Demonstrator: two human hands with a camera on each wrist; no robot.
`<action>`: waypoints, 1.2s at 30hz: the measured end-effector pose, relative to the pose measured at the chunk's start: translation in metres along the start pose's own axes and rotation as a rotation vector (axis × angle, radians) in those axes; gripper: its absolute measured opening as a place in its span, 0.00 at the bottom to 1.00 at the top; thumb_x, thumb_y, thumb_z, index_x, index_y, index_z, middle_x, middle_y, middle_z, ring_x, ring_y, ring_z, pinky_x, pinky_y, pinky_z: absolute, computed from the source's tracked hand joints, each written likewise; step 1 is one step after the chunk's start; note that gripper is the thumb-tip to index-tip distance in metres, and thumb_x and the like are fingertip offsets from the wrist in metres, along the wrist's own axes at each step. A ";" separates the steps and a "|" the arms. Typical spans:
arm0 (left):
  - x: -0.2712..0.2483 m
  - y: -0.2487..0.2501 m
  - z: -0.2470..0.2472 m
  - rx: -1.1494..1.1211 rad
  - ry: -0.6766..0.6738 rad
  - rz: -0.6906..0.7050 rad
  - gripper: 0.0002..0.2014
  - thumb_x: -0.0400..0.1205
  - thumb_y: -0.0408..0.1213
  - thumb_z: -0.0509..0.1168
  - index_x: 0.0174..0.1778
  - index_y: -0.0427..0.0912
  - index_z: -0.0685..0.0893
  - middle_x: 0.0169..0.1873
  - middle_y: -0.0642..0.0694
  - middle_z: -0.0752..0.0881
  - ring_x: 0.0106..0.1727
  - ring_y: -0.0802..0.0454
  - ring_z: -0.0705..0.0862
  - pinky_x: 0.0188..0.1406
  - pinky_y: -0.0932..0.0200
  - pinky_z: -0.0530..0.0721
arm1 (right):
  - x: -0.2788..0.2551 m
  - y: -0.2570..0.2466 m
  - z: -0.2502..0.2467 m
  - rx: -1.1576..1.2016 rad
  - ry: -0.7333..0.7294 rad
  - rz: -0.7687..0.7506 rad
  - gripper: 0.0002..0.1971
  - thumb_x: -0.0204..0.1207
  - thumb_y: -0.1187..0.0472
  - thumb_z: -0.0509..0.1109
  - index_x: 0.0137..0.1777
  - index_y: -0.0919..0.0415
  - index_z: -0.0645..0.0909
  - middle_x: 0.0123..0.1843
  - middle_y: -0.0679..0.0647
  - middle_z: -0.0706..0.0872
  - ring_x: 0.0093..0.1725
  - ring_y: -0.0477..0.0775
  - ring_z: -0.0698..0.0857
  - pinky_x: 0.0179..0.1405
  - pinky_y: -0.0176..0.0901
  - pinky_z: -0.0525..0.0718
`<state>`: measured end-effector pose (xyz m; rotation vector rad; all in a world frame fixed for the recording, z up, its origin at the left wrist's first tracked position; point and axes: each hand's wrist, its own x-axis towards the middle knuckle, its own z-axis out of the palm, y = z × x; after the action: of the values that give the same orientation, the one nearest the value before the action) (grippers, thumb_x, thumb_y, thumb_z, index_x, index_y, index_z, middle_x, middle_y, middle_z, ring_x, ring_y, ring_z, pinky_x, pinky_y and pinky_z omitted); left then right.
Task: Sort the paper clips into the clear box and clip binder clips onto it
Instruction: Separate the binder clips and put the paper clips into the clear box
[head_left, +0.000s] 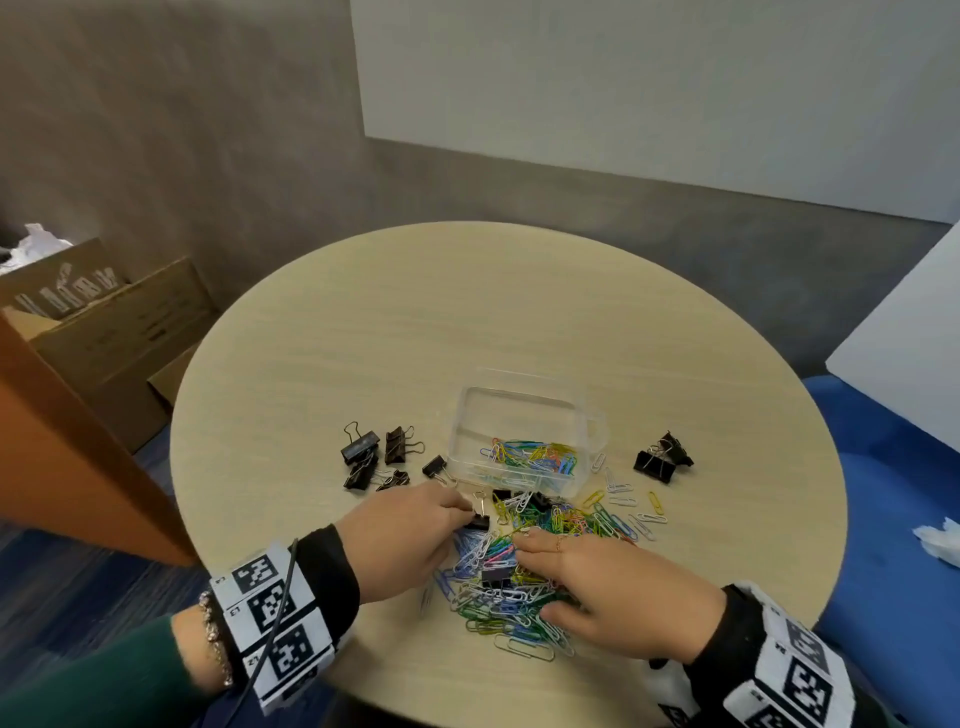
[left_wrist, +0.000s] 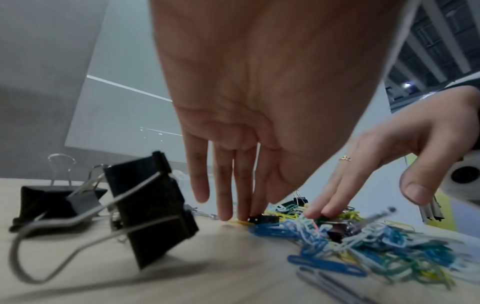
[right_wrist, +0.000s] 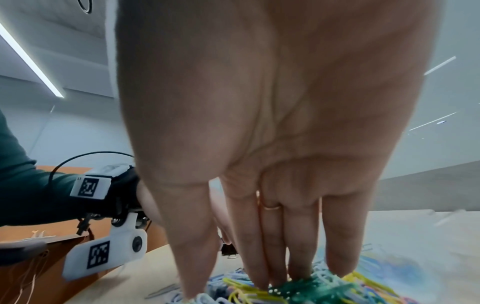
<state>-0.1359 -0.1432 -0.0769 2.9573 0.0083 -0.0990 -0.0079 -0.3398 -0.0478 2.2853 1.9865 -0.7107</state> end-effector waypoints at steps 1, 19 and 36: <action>-0.001 -0.002 0.000 0.010 0.014 -0.001 0.21 0.83 0.35 0.55 0.73 0.46 0.76 0.70 0.50 0.78 0.69 0.48 0.78 0.64 0.49 0.80 | -0.002 0.001 0.000 0.008 0.003 0.001 0.28 0.84 0.53 0.59 0.82 0.55 0.60 0.86 0.46 0.56 0.84 0.43 0.55 0.79 0.34 0.53; 0.028 0.020 -0.014 0.127 -0.091 -0.068 0.09 0.81 0.45 0.64 0.55 0.49 0.79 0.53 0.50 0.81 0.52 0.47 0.82 0.42 0.53 0.77 | 0.026 0.005 -0.011 -0.031 0.139 0.076 0.15 0.82 0.54 0.59 0.61 0.58 0.82 0.63 0.52 0.82 0.58 0.55 0.83 0.56 0.54 0.84; 0.021 0.011 -0.030 -0.117 0.117 -0.061 0.10 0.78 0.42 0.67 0.54 0.55 0.78 0.52 0.59 0.84 0.54 0.58 0.81 0.48 0.59 0.80 | 0.024 0.008 -0.017 0.049 0.121 0.051 0.19 0.82 0.55 0.60 0.70 0.57 0.79 0.70 0.50 0.81 0.66 0.51 0.81 0.67 0.50 0.79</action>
<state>-0.1132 -0.1489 -0.0466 2.8416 0.1160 0.0637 0.0066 -0.3131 -0.0435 2.4537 1.9727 -0.6386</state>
